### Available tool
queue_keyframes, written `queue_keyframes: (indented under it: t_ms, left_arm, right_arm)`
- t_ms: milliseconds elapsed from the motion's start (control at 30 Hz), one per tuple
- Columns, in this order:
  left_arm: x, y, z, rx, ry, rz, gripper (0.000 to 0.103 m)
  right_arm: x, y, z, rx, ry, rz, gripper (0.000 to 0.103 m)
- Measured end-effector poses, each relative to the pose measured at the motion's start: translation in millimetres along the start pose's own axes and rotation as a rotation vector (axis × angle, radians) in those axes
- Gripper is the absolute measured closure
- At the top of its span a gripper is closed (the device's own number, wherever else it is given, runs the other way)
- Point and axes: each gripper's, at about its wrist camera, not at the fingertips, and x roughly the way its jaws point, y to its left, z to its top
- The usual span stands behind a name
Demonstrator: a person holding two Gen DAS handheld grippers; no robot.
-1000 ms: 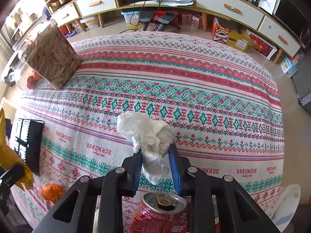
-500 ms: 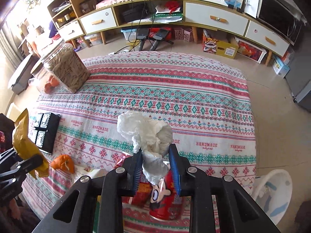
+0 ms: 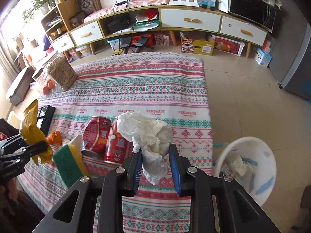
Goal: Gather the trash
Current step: 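Carry the yellow bag with the left tool while the right tool carries the tissue over the bin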
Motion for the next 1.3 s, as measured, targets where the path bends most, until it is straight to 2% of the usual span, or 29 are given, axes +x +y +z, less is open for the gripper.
queue_keyframes:
  t_ms: [300,533,800,933,1233,1300]
  left_arm:
    - [15,-45,1,0.068,0.021,-0.003,0.061]
    - [30,-88,2,0.101,0.041,-0.021,0.061]
    - [55,-156,10,0.177,0.073,-0.07,0.061]
    - [70,-194,14,0.22,0.09,-0.099,0.061]
    - [105,-263,23,0.286,0.11,-0.137,0.061]
    - [112,-272,25,0.287,0.115,-0.142,0.061]
  right_arm:
    - [-14,-64,-44,0.09,-0.033,-0.028,0.075]
    - [-17,-107,-72,0.159,-0.017,-0.026,0.075]
    - [-30,-161,-97,0.255,-0.014,-0.023,0.075]
    - [-34,-187,-112,0.334,0.0,0.008,0.075]
    - [-51,-220,-136,0.366,-0.008,-0.066,0.074]
    - [-54,-226,-140,0.379,-0.011,-0.058,0.074]
